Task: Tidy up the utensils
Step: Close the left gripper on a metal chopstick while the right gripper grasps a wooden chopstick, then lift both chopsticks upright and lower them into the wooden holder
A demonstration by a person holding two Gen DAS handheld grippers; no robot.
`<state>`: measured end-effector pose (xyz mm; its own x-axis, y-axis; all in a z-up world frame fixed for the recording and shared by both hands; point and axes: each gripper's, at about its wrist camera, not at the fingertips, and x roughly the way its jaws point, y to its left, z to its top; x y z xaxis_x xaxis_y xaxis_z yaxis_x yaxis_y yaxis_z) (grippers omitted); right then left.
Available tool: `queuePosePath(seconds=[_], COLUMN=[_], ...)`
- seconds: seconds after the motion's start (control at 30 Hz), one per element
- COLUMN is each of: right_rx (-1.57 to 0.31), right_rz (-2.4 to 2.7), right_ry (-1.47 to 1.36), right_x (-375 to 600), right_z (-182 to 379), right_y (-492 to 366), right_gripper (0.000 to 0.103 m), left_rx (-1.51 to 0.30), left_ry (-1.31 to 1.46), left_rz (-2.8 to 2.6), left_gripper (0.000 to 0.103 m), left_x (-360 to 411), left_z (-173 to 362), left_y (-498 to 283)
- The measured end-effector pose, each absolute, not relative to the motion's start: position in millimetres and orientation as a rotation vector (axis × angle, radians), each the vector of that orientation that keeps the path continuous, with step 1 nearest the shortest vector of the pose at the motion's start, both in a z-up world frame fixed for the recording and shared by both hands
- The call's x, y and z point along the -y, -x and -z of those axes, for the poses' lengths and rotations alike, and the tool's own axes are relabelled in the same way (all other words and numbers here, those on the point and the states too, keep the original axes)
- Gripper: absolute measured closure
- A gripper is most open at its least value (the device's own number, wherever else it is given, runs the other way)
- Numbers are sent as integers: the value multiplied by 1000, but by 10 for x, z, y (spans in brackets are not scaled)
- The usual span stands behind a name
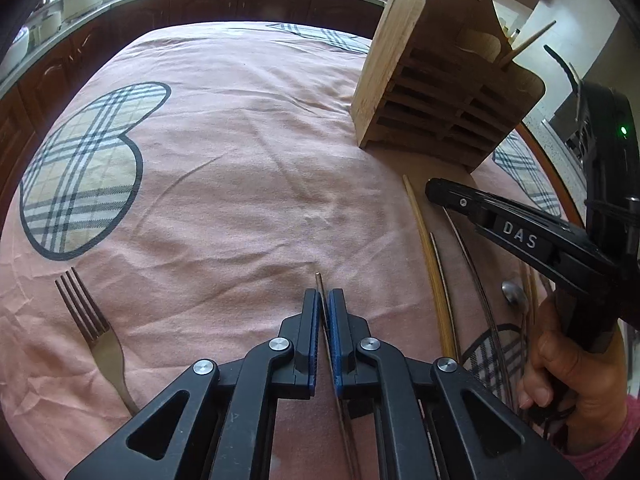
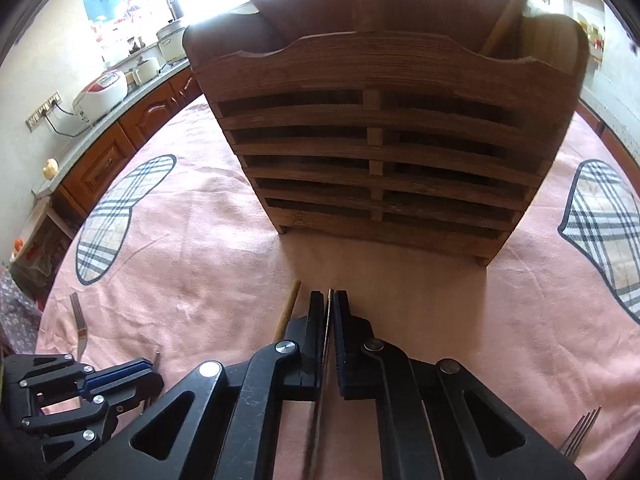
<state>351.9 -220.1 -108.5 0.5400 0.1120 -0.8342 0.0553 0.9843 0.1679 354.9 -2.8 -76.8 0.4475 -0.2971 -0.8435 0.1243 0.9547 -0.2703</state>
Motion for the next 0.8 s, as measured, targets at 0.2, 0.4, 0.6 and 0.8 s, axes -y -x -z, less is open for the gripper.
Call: queuePosePath(seconds=[0.2,0.4,0.6,0.8], right_rx=[-923,-844,-762,-686], right_rz=[-85,-114,-117,-113], right_ry=[-284,-324,-328,-317], right_x=[2376,2546,2435,2356], right_z=[760,401,34,-226], right_y=[-3196,-2847,-2740,-2540], right_gripper=[99,99,99,99], left_rx=[-1034,-948,-865,-806], left_ry=[249,256,256,255], left_rz=[283,310,336,349], left_gripper=[100,100,100,100], left_x=[-152,-229,-310,-365], left_z=[541,148,-249,-528], left_y=[-3413,-3159,-2830,-2534])
